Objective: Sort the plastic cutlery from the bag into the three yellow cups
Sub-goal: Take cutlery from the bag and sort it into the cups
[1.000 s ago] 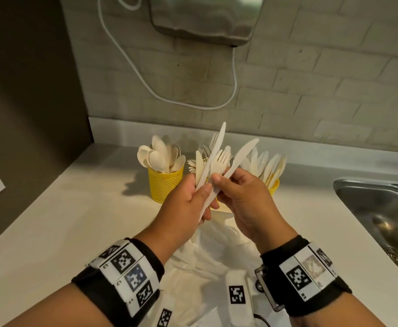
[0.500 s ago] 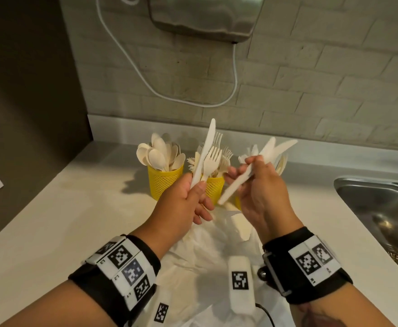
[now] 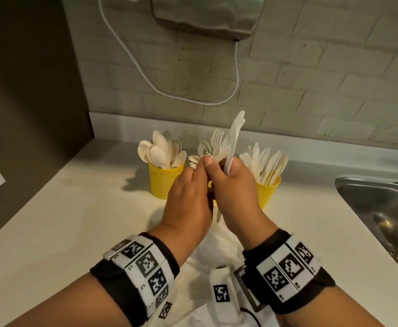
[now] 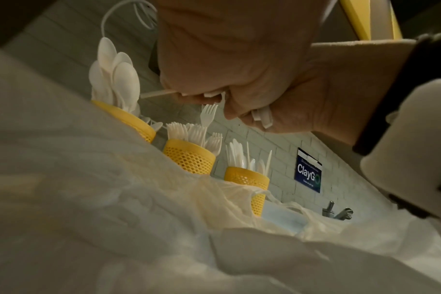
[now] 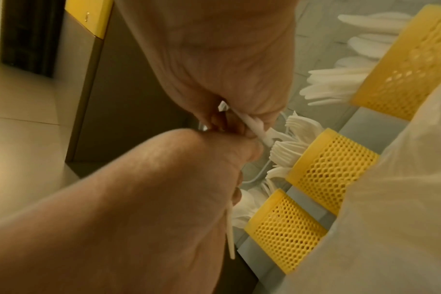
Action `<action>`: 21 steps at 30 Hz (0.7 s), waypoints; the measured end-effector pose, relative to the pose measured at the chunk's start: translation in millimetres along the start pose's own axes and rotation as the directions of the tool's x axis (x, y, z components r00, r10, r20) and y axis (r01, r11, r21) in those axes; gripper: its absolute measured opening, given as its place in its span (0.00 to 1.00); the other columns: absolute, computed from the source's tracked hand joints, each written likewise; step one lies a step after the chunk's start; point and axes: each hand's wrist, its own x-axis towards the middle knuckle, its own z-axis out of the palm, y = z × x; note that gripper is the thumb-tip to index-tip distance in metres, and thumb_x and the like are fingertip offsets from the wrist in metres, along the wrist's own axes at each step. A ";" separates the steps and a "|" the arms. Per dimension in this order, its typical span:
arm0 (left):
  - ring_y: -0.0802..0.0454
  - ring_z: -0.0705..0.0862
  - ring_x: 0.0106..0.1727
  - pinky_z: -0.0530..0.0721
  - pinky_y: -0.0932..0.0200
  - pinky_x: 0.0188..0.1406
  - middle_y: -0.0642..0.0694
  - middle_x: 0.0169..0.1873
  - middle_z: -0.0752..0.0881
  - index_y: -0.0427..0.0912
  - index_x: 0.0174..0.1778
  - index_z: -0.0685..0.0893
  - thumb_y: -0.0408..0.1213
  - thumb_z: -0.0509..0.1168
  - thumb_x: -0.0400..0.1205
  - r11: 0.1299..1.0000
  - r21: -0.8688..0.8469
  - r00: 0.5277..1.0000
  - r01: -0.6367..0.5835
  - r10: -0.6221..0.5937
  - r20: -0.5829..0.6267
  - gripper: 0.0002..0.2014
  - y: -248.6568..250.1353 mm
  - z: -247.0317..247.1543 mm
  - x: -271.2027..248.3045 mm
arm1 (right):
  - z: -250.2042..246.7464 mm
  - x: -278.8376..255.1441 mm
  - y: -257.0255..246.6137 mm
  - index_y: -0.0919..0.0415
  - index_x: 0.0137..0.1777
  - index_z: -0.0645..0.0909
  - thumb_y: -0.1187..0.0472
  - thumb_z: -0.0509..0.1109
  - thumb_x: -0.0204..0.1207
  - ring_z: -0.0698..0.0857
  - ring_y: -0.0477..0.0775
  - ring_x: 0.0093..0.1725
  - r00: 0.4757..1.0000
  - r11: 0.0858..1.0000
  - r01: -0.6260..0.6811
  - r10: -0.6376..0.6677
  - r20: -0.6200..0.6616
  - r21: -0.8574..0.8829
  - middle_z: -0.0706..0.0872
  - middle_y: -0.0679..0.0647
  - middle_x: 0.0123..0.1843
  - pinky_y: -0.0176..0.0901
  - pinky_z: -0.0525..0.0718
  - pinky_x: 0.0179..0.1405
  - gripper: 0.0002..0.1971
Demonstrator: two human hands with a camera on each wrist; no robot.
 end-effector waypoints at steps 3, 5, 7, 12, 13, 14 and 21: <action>0.46 0.75 0.66 0.74 0.54 0.69 0.43 0.65 0.77 0.46 0.80 0.68 0.36 0.58 0.82 0.976 -0.215 0.998 -0.007 0.020 0.058 0.27 -0.5 -1.1 -3.2 | -3.6 0.9 1.6 0.55 0.39 0.81 0.52 0.69 0.81 0.83 0.53 0.33 1.000 1.000 -0.011 0.010 0.011 0.024 0.84 0.52 0.32 0.55 0.84 0.37 0.11; 0.51 0.79 0.62 0.75 0.68 0.64 0.44 0.61 0.81 0.47 0.74 0.75 0.37 0.54 0.88 0.874 -0.476 0.991 0.098 -0.041 0.128 0.18 2.0 -6.0 -1.1 | -8.0 3.1 3.8 0.52 0.36 0.80 0.55 0.68 0.83 0.82 0.50 0.33 0.998 0.997 -0.036 0.033 0.051 0.069 0.83 0.48 0.30 0.52 0.82 0.37 0.12; 0.56 0.85 0.56 0.79 0.69 0.57 0.48 0.55 0.88 0.47 0.66 0.84 0.39 0.55 0.90 0.749 -0.621 0.973 0.233 -0.177 0.151 0.14 2.7 -10.7 2.5 | -13.2 4.9 5.1 0.52 0.37 0.80 0.57 0.67 0.83 0.80 0.51 0.31 0.992 0.994 -0.065 0.055 0.113 0.084 0.81 0.45 0.27 0.51 0.80 0.36 0.12; 0.43 0.91 0.50 0.86 0.38 0.60 0.48 0.41 0.93 0.51 0.47 0.92 0.41 0.65 0.85 0.606 -0.693 0.911 0.390 -0.365 0.194 0.10 -0.7 -12.1 8.2 | -21.6 4.1 -2.1 0.55 0.39 0.82 0.63 0.67 0.84 0.73 0.43 0.23 0.981 0.979 -0.123 0.095 0.172 0.162 0.76 0.40 0.20 0.40 0.74 0.29 0.11; 0.42 0.91 0.50 0.85 0.36 0.60 0.47 0.41 0.93 0.51 0.46 0.92 0.41 0.66 0.84 0.592 -0.704 0.909 0.392 -0.368 0.196 0.09 -0.1 -12.3 8.8 | -22.1 4.3 -2.0 0.56 0.39 0.82 0.63 0.68 0.83 0.72 0.44 0.24 0.983 0.977 -0.121 0.093 0.161 0.178 0.76 0.40 0.20 0.40 0.74 0.29 0.10; 0.41 0.91 0.50 0.85 0.36 0.61 0.47 0.41 0.93 0.51 0.46 0.92 0.41 0.66 0.83 0.583 -0.711 0.907 0.394 -0.370 0.200 0.08 -0.2 -11.8 9.5 | -21.9 4.7 -1.1 0.57 0.39 0.83 0.62 0.69 0.83 0.72 0.45 0.25 0.986 0.975 -0.118 0.093 0.140 0.188 0.76 0.41 0.21 0.41 0.74 0.30 0.10; 0.46 0.91 0.49 0.88 0.48 0.56 0.48 0.40 0.93 0.48 0.42 0.89 0.30 0.65 0.85 0.487 -0.760 0.874 0.432 -0.436 0.217 0.11 -5.2 -9.3 7.9 | -36.6 16.3 -1.8 0.61 0.47 0.80 0.59 0.64 0.86 0.82 0.57 0.37 0.973 0.878 -0.200 0.231 -0.018 0.435 0.80 0.57 0.36 0.55 0.85 0.44 0.08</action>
